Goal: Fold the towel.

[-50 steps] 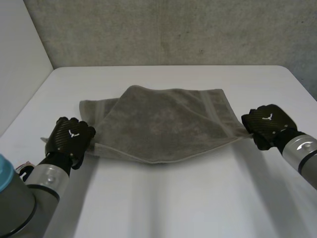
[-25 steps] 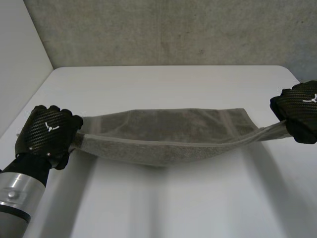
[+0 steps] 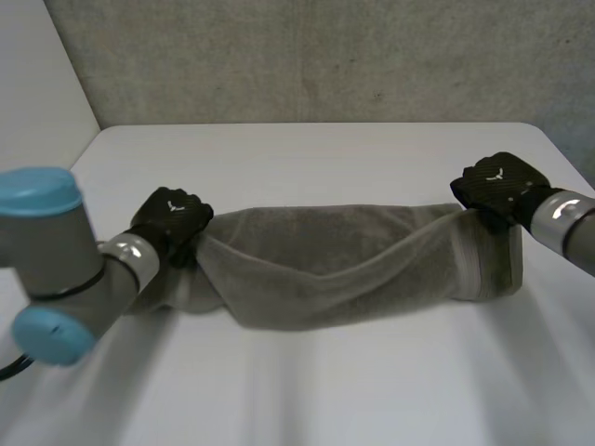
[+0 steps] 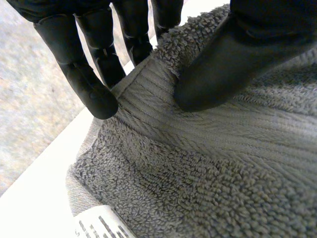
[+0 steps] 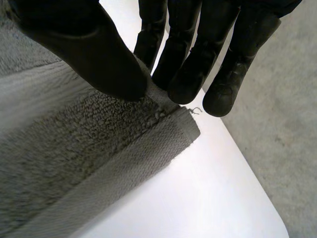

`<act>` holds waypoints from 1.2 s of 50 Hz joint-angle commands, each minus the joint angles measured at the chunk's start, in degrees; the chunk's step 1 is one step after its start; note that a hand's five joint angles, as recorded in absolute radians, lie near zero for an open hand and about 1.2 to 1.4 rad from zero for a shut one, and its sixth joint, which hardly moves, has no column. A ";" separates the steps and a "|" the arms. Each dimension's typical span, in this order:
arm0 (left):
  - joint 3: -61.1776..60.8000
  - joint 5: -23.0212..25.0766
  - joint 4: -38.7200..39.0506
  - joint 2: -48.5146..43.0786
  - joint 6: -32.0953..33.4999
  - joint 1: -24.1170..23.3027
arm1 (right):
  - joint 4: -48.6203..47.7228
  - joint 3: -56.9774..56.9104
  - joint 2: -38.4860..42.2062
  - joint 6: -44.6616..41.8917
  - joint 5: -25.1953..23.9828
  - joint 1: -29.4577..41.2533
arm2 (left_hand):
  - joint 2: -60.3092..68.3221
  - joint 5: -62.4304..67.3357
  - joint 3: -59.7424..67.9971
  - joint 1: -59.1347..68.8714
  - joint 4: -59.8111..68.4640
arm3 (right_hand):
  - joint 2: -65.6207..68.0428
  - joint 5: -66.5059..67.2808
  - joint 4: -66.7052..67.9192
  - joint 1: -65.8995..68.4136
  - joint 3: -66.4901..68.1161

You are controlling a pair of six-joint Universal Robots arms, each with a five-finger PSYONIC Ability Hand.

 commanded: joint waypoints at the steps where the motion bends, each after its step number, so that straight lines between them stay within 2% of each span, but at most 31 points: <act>1: 19.42 -0.24 -5.15 -13.55 0.43 -0.17 | -3.81 -11.82 12.21 0.86 7.32 2.74 | -6.29 -13.66 -8.78 -0.76 -7.01 | 4.10 3.73 3.77 3.74 3.59; 4: 23.32 -0.33 -5.41 -15.86 0.69 -0.26 | -6.53 -15.08 15.11 2.79 9.52 3.10 | -6.29 -13.66 -8.78 -0.76 -7.01 | 4.10 3.73 3.77 3.74 3.59; 6: 29.88 -0.24 -5.59 -20.23 1.56 -0.35 | -8.29 -16.40 16.34 4.10 10.14 3.19 | -6.29 -13.66 -8.78 -0.76 -7.01 | 4.10 3.73 3.77 3.74 3.59; 12: 37.81 -0.24 -5.59 -25.69 5.25 -0.52 | -15.06 -20.27 20.04 8.33 11.11 3.36 | -6.29 -13.66 -8.78 -0.76 -7.01 | 4.10 3.73 3.77 3.74 3.59; 17: 39.40 -0.42 -5.24 -27.10 7.63 -0.61 | -16.65 -22.30 22.32 8.42 11.38 4.50 | -6.29 -13.66 -8.78 -0.76 -7.01 | 4.10 3.73 3.77 3.74 3.59; 27: 38.44 -0.50 -5.06 -27.28 7.81 -0.87 | -16.65 -24.06 25.67 8.25 11.20 5.74 | -6.29 -13.66 -8.78 -0.76 -7.01 | 4.10 3.73 3.77 3.74 3.59; 28: 38.35 -0.68 -5.06 -27.19 7.81 -0.88 | -16.65 -24.06 25.84 8.25 11.37 5.82 | -6.29 -13.66 -8.78 -0.76 -7.01 | -6.00 -6.37 -6.33 -6.36 -6.51; 29: 38.35 -0.68 -5.06 -27.19 7.81 -0.88 | -16.65 -24.06 25.85 8.25 11.37 5.82 | -6.29 -13.66 -8.78 -0.76 -7.01 | -6.11 -6.47 -6.43 -6.46 -6.61; 30: 38.35 -1.20 -5.06 -27.02 7.81 -0.88 | -16.65 -24.06 26.02 8.16 11.72 5.82 | -21.59 -28.96 -24.08 -16.06 -22.31 | -28.42 -28.78 -28.75 -28.77 -28.93; 31: 38.35 -1.21 -5.06 -27.02 7.81 -0.88 | -16.65 -24.06 26.02 8.16 11.73 5.82 | -21.74 -29.12 -24.23 -16.21 -22.47 | -28.65 -29.01 -28.98 -29.00 -29.15; 32: 38.26 -2.08 -5.24 -26.93 7.81 -0.88 | -16.65 -24.06 26.02 8.16 12.42 6.17 | -50.72 -58.09 -53.21 -45.19 -51.44 | -51.46 -51.82 -51.79 -51.81 -51.97; 33: 38.26 -3.39 -5.33 -26.76 7.81 -0.88 | -16.65 -23.97 25.93 8.25 13.47 6.52 | -70.83 -78.20 -73.32 -65.30 -71.55 | -65.90 -66.27 -66.23 -66.26 -66.41; 37: 37.91 -6.57 -5.33 -25.44 7.28 -0.96 | -16.39 -23.18 25.23 8.33 16.74 7.06 | -73.89 -81.26 -76.38 -68.36 -74.61 | -65.90 -66.27 -66.23 -66.26 -66.41; 39: 37.38 -7.89 -5.33 -24.03 7.11 -0.96 | -16.13 -20.91 22.96 8.60 19.36 7.40 | -74.06 -81.43 -76.55 -68.53 -74.78 | -65.90 -66.27 -66.23 -66.26 -66.41; 42: 34.92 -9.12 -5.15 -19.99 6.23 -0.96 | -15.95 -18.61 19.78 8.77 19.90 7.85 | -74.06 -81.43 -76.55 -68.53 -74.78 | -65.90 -66.27 -66.23 -66.26 -66.41; 44: 30.47 -9.12 -4.80 -14.65 4.04 -0.53 | -16.39 -12.49 12.35 9.04 19.99 8.02 | -73.72 -81.10 -76.21 -68.19 -74.45 | -65.90 -66.27 -66.23 -66.26 -66.41; 45: 30.44 -9.12 -4.80 -14.62 4.03 -0.52 | -16.39 -12.46 12.31 9.04 19.99 8.02 | -73.72 -81.09 -76.21 -68.19 -74.44 | -65.90 -66.27 -66.23 -66.26 -66.41; 47: 27.63 -9.03 -4.62 -11.81 2.62 -0.17 | -16.30 -6.77 6.28 9.04 19.90 7.85 | -73.72 -81.09 -76.21 -68.19 -74.44 | -65.90 -66.27 -66.23 -66.26 -66.41; 49: 21.25 -8.94 -4.01 -5.87 -0.18 0.27 | -15.78 -4.22 3.64 9.12 20.07 7.76 | -73.72 -81.09 -76.21 -68.19 -74.44 | -65.90 -66.27 -66.23 -66.26 -66.41; 50: 21.21 -8.94 -4.01 -5.84 -0.19 0.27 | -15.78 -4.20 3.61 9.13 20.08 7.76 | -73.72 -81.09 -76.21 -68.19 -74.44 | -65.90 -66.27 -66.23 -66.26 -66.41; 52: 14.04 -8.77 -2.44 -0.41 -2.29 1.14 | -15.43 1.05 -1.20 9.04 20.16 7.85 | -73.72 -81.09 -76.21 -68.19 -74.44 | -65.90 -66.27 -66.23 -66.26 -66.41; 60: -3.19 -8.77 5.47 7.16 -3.53 3.25 | -13.23 12.83 -7.90 9.04 19.64 7.41 | -73.05 -80.42 -75.54 -67.52 -73.77 | -65.90 -66.27 -66.23 -66.26 -66.41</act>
